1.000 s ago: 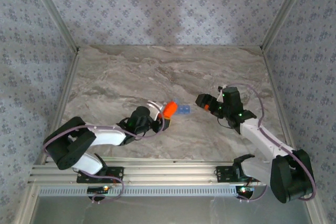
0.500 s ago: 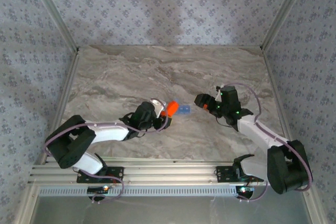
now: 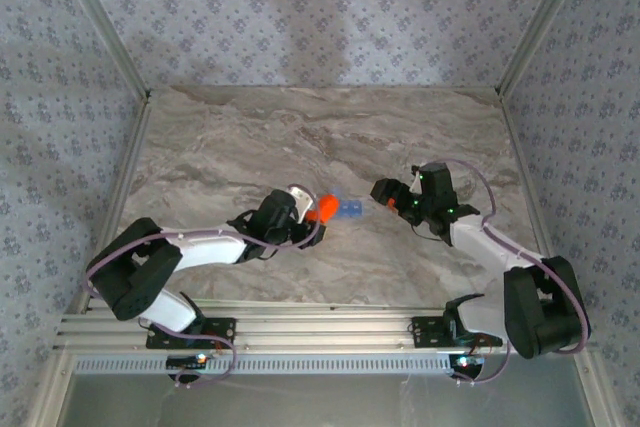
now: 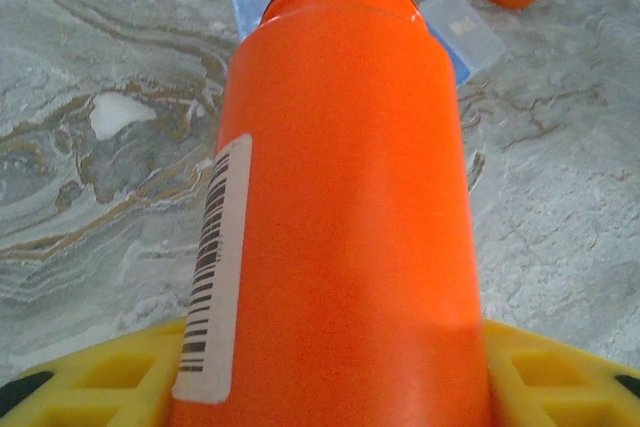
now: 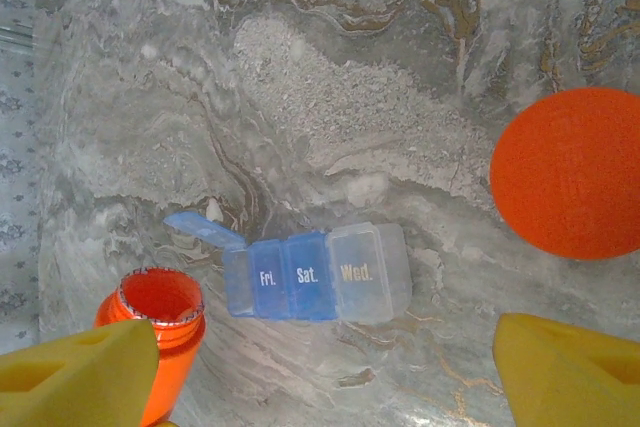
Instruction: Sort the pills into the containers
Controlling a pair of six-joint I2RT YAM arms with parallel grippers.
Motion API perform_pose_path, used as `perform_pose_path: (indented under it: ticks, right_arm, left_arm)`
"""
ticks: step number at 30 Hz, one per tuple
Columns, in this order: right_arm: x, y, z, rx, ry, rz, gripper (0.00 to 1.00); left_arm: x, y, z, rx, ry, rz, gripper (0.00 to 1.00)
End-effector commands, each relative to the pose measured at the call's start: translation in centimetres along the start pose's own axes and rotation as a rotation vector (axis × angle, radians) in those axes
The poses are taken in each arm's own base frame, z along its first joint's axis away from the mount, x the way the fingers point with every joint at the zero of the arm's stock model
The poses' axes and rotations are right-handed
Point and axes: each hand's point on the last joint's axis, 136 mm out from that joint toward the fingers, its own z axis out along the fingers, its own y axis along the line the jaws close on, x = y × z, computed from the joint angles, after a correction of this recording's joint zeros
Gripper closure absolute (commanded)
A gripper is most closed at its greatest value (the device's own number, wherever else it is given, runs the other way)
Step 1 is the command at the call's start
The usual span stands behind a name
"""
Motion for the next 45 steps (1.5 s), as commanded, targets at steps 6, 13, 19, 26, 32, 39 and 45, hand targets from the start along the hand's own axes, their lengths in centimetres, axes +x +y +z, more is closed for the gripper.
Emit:
perform_pose_path:
  ticks: [6, 13, 19, 26, 32, 39, 45]
  right_arm:
    - [-0.3, 0.2, 1.0, 0.002, 0.015, 0.021, 0.12]
    - [0.0, 0.1, 2.1, 0.007, 0.031, 0.016, 0.15]
    - [0.2, 0.3, 3.1, 0.009, 0.050, 0.009, 0.18]
    - [0.9, 0.4, 4.1, 0.040, 0.073, -0.011, 0.21]
    - [1.2, 0.2, 4.7, 0.079, 0.085, -0.039, 0.21]
    - [1.4, -1.1, 4.7, 0.143, 0.082, -0.023, 0.22]
    - [1.6, -1.7, 4.7, 0.162, 0.083, -0.016, 0.23]
  left_arm:
    - [-0.7, -0.1, -0.8, 0.031, 0.007, -0.017, 1.00]
    - [-0.6, 0.1, -0.7, 0.038, 0.026, -0.023, 1.00]
    - [-1.5, 0.0, -0.5, 0.048, 0.040, -0.002, 1.00]
    - [-1.5, 0.0, -0.5, 0.058, 0.063, 0.004, 1.00]
    - [-1.5, 0.0, -0.5, 0.062, 0.082, 0.012, 1.00]
    - [-1.3, 0.0, -0.4, 0.062, 0.124, 0.028, 1.00]
    - [-1.1, 0.2, -0.2, 0.062, 0.161, 0.036, 1.00]
